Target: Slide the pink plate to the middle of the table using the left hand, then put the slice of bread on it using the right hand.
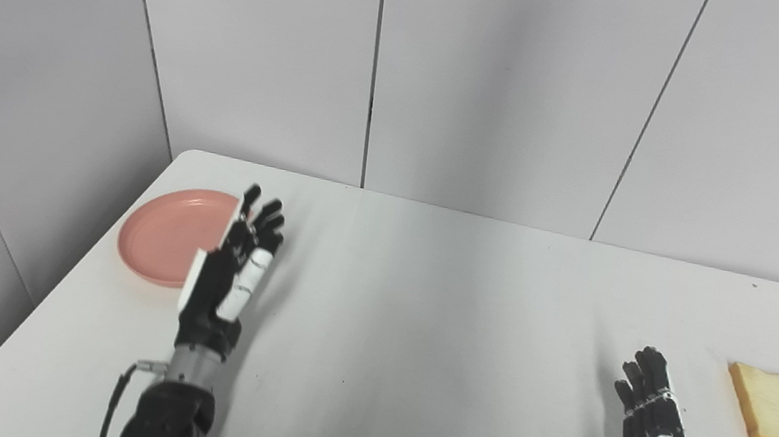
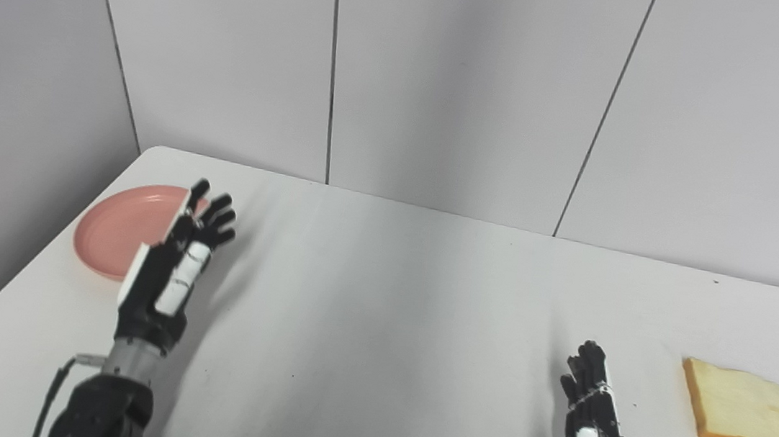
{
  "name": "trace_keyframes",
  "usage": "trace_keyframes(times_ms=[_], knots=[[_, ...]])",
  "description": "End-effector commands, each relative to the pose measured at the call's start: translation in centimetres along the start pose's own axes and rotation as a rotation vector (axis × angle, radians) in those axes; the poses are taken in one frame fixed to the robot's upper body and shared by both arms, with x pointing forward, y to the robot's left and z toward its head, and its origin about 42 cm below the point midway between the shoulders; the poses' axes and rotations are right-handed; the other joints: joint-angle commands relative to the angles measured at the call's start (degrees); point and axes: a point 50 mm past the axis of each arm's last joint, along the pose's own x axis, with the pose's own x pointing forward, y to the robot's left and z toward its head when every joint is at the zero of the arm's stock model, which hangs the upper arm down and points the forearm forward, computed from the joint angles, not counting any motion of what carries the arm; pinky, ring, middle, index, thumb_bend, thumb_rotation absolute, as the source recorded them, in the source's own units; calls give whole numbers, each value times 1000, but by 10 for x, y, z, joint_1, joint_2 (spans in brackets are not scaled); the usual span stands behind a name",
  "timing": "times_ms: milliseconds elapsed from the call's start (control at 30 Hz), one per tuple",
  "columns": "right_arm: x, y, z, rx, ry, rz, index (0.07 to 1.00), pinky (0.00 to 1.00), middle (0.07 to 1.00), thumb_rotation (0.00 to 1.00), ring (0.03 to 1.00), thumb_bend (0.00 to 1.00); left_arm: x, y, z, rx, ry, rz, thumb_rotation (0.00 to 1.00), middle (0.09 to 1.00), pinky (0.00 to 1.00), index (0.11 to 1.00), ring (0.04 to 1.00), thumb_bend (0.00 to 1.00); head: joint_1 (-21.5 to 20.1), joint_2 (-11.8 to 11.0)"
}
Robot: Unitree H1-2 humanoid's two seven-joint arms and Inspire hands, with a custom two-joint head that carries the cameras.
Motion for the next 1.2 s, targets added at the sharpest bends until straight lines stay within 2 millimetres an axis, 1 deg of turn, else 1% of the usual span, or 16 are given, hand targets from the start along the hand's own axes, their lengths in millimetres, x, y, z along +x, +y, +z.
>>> trace_keyframes(times_ms=[0, 33, 67, 100, 133, 233, 300, 400, 600, 733, 767, 800, 833, 867, 1033, 1167], knots=[[-26, -30, -55, -52, 174, -40, 956, 982, 980, 914, 979, 814, 42, 7, 54, -24, -179, -16, 763, 942, 921, 971, 939, 798, 2, 1], [-26, -30, -55, -53, 173, -38, 957, 983, 981, 916, 980, 812, 45, 10, 57, -27, -184, -13, 762, 941, 928, 973, 940, 788, 2, 1], [-26, -30, -55, -56, 172, -36, 957, 983, 981, 918, 980, 810, 51, 17, 62, -14, -186, 8, 761, 940, 932, 974, 940, 782, 6, 2], [-26, -30, -54, -55, 171, -35, 961, 983, 984, 924, 981, 813, 56, 24, 66, 6, -189, 22, 758, 924, 901, 965, 913, 811, 8, 2], [-26, -30, -54, -54, 171, -36, 963, 984, 984, 925, 982, 813, 62, 31, 69, 26, -195, 29, 758, 921, 887, 966, 907, 820, 9, 2], [-26, -31, -55, -49, 171, -35, 966, 983, 983, 926, 980, 815, 76, 50, 76, 90, -209, 46, 755, 923, 879, 962, 914, 832, 11, 1], [-26, -32, -57, -49, 171, -34, 963, 985, 982, 923, 979, 820, 84, 61, 79, 114, -212, 51, 757, 922, 873, 963, 915, 844, 11, 1], [-26, -32, -57, -50, 171, -31, 962, 984, 981, 927, 979, 824, 93, 78, 82, 102, -198, 60, 754, 920, 904, 932, 921, 850, 10, 2], [-25, -33, -58, -48, 169, -32, 955, 980, 978, 926, 975, 818, 115, 112, 87, 66, -194, 84, 768, 929, 953, 906, 942, 890, 11, 3], [-25, -34, -57, -51, 168, -29, 960, 976, 978, 931, 973, 820, 131, 135, 91, 78, -192, 97, 797, 928, 954, 899, 951, 894, 11, 5], [-25, -34, -57, -52, 169, -28, 961, 976, 978, 931, 973, 820, 136, 144, 92, 80, -190, 100, 798, 928, 955, 899, 951, 896, 12, 5], [-26, -34, -57, -53, 170, -28, 959, 973, 976, 932, 972, 822, 140, 151, 93, 82, -188, 102, 804, 926, 917, 901, 944, 890, 12, 5], [-26, -34, -57, -56, 170, -28, 959, 971, 975, 932, 971, 823, 144, 161, 93, 93, -180, 112, 806, 926, 904, 902, 942, 888, 12, 6], [-26, -34, -57, -58, 171, -27, 958, 967, 973, 939, 969, 821, 147, 168, 94, 101, -174, 118, 809, 943, 887, 904, 948, 913, 12, 6], [-26, -35, -57, -61, 174, -28, 960, 962, 971, 944, 967, 835, 156, 202, 88, 137, -143, 158, 790, 942, 916, 907, 959, 927, 13, 7], [-26, -36, -59, -60, 174, -27, 961, 965, 972, 944, 968, 839, 158, 217, 82, 149, -140, 179, 776, 931, 894, 898, 940, 882, 13, 8]])
